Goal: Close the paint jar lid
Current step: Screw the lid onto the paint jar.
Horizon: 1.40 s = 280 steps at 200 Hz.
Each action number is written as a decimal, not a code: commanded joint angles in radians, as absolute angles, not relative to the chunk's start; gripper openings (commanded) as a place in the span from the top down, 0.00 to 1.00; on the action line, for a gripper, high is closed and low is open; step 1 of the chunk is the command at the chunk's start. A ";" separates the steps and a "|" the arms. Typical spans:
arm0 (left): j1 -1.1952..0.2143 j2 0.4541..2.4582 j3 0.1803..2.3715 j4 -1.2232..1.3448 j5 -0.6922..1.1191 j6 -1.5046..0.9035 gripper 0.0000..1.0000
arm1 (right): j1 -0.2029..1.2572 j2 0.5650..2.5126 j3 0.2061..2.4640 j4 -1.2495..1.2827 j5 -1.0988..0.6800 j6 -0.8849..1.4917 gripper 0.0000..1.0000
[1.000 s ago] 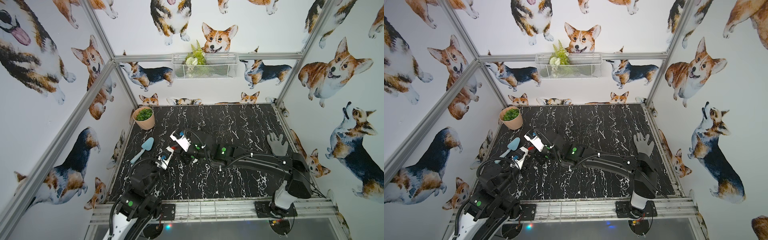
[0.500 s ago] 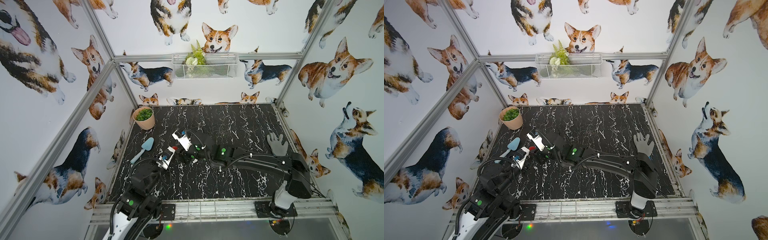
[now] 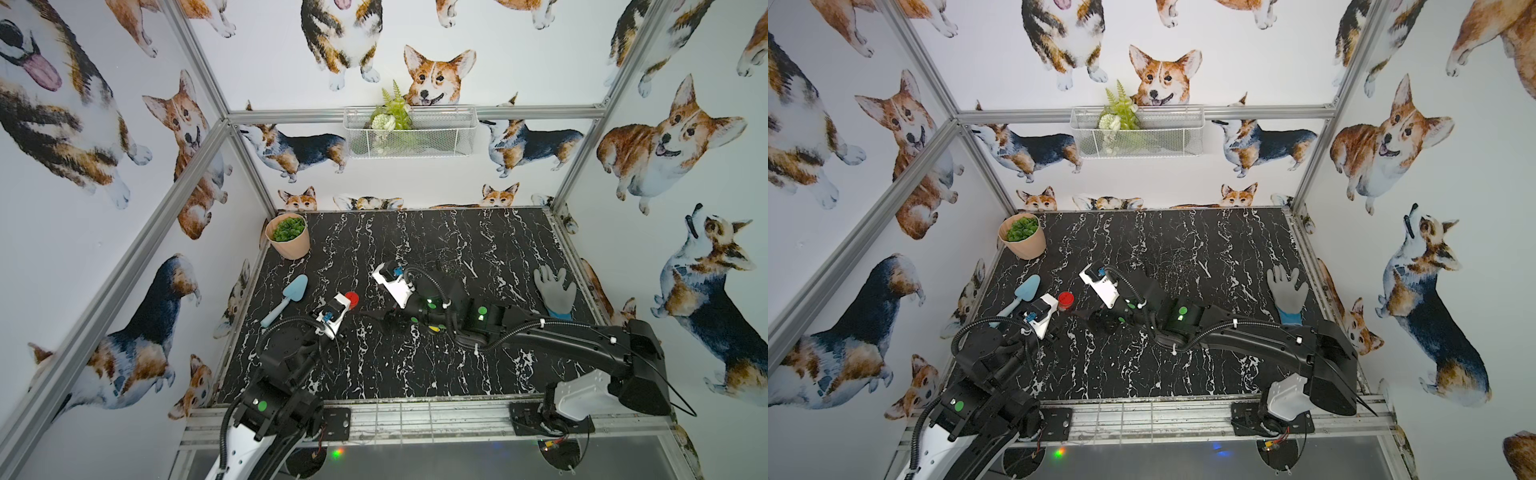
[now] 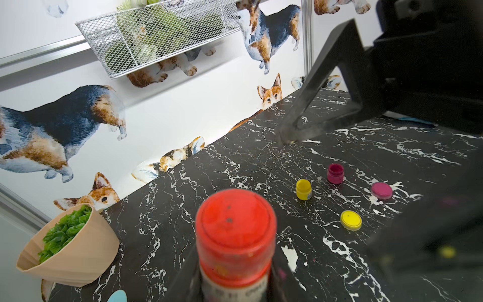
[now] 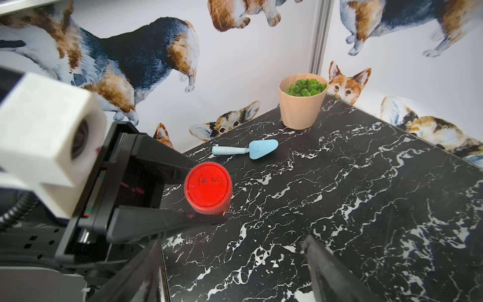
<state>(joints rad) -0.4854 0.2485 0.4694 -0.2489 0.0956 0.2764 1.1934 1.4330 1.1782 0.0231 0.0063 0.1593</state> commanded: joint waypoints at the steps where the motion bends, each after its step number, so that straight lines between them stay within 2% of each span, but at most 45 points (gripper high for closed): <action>1: -0.487 0.223 0.454 -0.173 0.231 0.261 0.66 | 1.145 1.335 1.117 0.028 -0.035 0.106 0.13; 48: -0.486 0.235 0.448 -0.147 0.391 0.238 0.65 | 1.113 1.230 1.124 -0.028 -0.185 -0.096 0.15; 106: -0.486 0.239 0.444 -0.144 0.412 0.237 0.65 | 1.108 1.352 1.235 -0.067 -0.368 -0.158 0.22; 136: -0.486 0.237 0.443 -0.144 0.411 0.236 0.65 | 1.109 1.397 1.256 -0.040 -0.388 -0.164 0.26; 155: -0.487 0.235 0.443 -0.143 0.409 0.236 0.65 | 1.108 1.409 1.262 -0.027 -0.396 -0.167 0.36; 199: -0.487 0.232 0.443 -0.143 0.403 0.239 0.65 | 1.111 1.445 1.276 -0.020 -0.457 -0.161 0.36; 207: -0.486 0.230 0.443 -0.143 0.403 0.238 0.65 | 1.110 1.448 1.278 -0.020 -0.462 -0.161 0.41; 280: -0.486 0.227 0.442 -0.143 0.399 0.239 0.65 | 1.116 1.468 1.285 -0.015 -0.444 -0.165 0.46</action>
<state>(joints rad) -0.4854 0.2291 0.4438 -0.1814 0.3939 0.2329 1.1118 1.4593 1.2713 -0.0486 -0.4435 -0.1387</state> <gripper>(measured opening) 0.347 0.544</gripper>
